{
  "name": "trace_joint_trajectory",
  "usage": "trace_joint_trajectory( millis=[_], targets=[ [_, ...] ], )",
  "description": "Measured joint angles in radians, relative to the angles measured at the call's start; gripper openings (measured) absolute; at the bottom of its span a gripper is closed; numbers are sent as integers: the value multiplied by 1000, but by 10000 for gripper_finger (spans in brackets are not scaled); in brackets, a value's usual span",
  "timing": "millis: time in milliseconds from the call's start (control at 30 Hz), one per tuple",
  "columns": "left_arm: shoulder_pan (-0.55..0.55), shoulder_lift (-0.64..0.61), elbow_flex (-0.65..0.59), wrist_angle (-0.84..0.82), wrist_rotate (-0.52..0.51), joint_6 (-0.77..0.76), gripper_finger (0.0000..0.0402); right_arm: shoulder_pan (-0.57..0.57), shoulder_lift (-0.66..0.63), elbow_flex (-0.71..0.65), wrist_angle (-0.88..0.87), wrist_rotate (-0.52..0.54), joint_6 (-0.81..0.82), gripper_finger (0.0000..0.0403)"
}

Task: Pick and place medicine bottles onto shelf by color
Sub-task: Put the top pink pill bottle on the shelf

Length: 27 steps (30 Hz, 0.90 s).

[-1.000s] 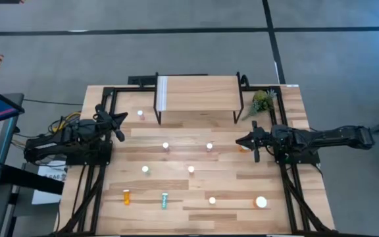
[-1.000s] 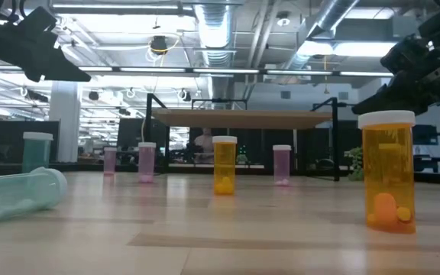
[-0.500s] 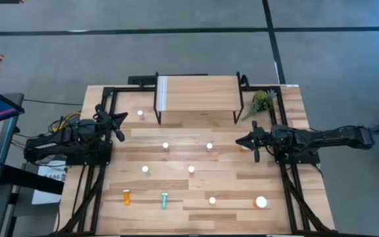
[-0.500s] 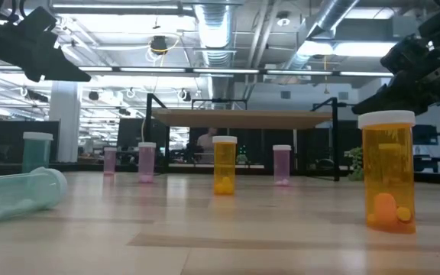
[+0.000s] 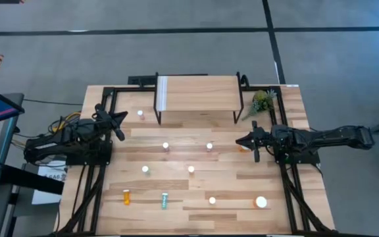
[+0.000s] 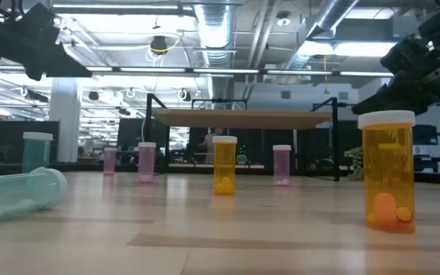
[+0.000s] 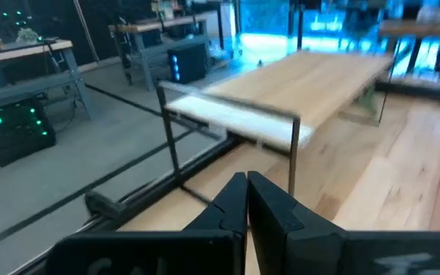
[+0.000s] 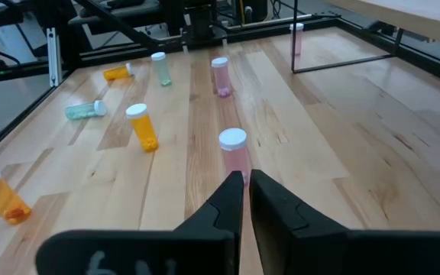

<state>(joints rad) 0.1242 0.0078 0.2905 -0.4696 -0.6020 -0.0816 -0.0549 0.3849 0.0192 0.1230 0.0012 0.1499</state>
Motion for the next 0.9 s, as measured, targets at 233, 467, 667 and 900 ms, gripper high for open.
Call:
trace_joint_trajectory(
  millis=[233, 467, 667, 900],
  targets=[
    [0, 6, 0, 37, 41, -284, 0, 0, 0, 0, 0, 0, 0, 51],
    [0, 6, 0, 198, -80, -265, 0, 0, 0, 0, 0, 0, 0, 51],
    [0, 13, 1, 403, -162, -213, 0, 0, 0, 0, 0, 0, 0, 51],
    [0, 39, 0, 489, 106, -15, 0, 0, 0, 0, 0, 0, 0, 51]
  ],
)
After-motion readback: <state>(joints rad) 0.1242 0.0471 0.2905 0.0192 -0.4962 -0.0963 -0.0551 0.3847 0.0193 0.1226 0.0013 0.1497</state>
